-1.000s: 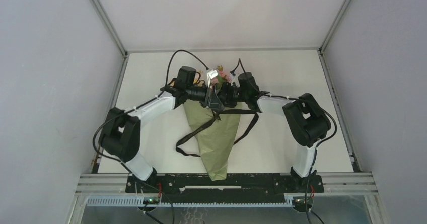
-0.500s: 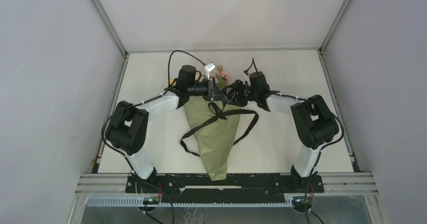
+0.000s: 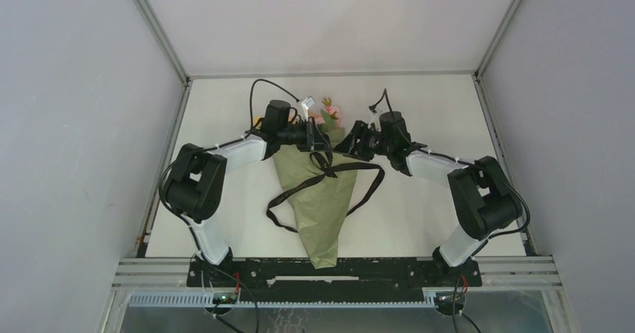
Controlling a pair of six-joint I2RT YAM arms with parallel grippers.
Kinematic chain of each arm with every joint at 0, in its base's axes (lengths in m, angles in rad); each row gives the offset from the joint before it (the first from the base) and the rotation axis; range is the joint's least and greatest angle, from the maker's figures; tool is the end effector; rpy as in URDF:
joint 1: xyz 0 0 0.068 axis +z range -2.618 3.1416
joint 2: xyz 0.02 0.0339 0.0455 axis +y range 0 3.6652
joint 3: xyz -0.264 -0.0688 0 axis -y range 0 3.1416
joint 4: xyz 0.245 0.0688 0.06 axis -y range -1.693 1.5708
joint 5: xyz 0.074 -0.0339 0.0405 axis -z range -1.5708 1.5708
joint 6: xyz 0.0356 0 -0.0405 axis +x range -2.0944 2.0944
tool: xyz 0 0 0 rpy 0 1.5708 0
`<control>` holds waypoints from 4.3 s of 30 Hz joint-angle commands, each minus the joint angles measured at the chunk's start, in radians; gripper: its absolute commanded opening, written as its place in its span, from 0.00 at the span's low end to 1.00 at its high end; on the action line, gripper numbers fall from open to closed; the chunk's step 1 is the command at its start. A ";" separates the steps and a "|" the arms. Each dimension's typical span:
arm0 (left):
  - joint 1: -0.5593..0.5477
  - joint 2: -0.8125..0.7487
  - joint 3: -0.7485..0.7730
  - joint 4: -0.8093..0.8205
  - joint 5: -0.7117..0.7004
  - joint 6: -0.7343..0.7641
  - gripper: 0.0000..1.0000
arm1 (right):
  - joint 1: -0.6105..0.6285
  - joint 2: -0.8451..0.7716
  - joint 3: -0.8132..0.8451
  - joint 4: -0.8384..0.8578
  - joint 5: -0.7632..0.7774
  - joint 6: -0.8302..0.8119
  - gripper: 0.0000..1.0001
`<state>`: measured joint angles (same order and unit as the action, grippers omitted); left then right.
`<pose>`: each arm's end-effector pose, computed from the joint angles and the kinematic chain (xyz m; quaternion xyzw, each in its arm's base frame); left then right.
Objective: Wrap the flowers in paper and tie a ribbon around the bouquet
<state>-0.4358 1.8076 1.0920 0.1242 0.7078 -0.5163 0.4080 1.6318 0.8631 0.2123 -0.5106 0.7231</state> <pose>0.3439 -0.1857 0.1983 0.1296 0.8337 -0.4740 0.2520 0.3081 0.1521 0.1943 0.0116 0.8545 0.4382 0.2785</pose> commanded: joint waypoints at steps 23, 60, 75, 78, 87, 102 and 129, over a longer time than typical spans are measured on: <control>-0.008 -0.085 0.118 -0.425 -0.358 0.463 0.68 | 0.048 0.137 0.106 0.016 0.038 -0.059 0.00; -0.119 0.014 0.379 -0.821 -0.536 1.174 0.68 | 0.003 0.258 0.237 0.061 0.014 0.041 0.00; -0.114 0.073 0.404 -0.865 -0.510 1.202 0.37 | 0.010 0.298 0.249 0.039 0.009 0.026 0.00; -0.114 0.076 0.399 -0.869 -0.477 1.202 0.20 | 0.009 0.297 0.248 0.038 0.010 0.025 0.00; -0.119 -0.061 0.358 -0.906 -0.372 1.161 0.00 | 0.005 0.302 0.248 0.063 -0.006 0.035 0.00; -0.218 -0.290 0.417 -1.099 -0.340 1.115 0.00 | 0.011 0.352 0.272 0.026 -0.041 0.030 0.00; -0.070 -0.303 0.267 -0.821 -0.733 1.010 0.63 | 0.060 0.344 0.238 -0.187 -0.188 -0.161 0.00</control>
<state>-0.4664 1.5635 1.3811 -0.7185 -0.1524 0.4397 0.4610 1.9808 1.1019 0.0284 -0.6750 0.5766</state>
